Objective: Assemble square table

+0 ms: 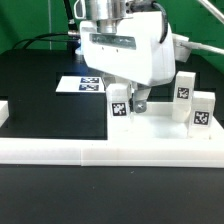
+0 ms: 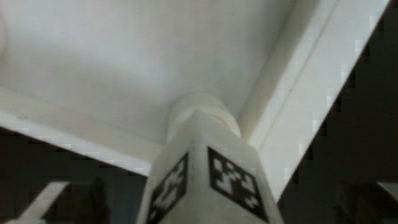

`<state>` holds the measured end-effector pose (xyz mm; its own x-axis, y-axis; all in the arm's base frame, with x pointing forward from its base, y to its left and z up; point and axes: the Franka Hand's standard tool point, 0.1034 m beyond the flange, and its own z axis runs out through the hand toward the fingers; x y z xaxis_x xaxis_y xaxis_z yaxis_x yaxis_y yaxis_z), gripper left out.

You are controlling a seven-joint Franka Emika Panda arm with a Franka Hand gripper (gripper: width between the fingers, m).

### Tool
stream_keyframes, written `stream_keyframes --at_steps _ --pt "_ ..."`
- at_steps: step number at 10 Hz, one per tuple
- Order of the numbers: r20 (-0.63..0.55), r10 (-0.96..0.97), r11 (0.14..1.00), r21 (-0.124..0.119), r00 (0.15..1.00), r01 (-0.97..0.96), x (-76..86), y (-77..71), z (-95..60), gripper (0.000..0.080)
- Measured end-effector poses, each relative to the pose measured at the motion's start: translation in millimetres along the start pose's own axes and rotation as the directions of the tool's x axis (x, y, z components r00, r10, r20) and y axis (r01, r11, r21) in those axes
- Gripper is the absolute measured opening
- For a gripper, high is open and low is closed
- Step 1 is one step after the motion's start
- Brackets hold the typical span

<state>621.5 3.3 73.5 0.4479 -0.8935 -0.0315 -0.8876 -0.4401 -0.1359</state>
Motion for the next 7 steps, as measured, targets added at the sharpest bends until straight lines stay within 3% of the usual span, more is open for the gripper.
stream_keyframes --at_steps 3,7 --pt "0.0 -0.22 0.976 -0.002 0.976 0.22 0.7 0.9 0.6 0.0648" --pt "-0.034 -0.539 0.842 0.003 0.841 0.54 5.0 -1.9 -1.3 0.0649"
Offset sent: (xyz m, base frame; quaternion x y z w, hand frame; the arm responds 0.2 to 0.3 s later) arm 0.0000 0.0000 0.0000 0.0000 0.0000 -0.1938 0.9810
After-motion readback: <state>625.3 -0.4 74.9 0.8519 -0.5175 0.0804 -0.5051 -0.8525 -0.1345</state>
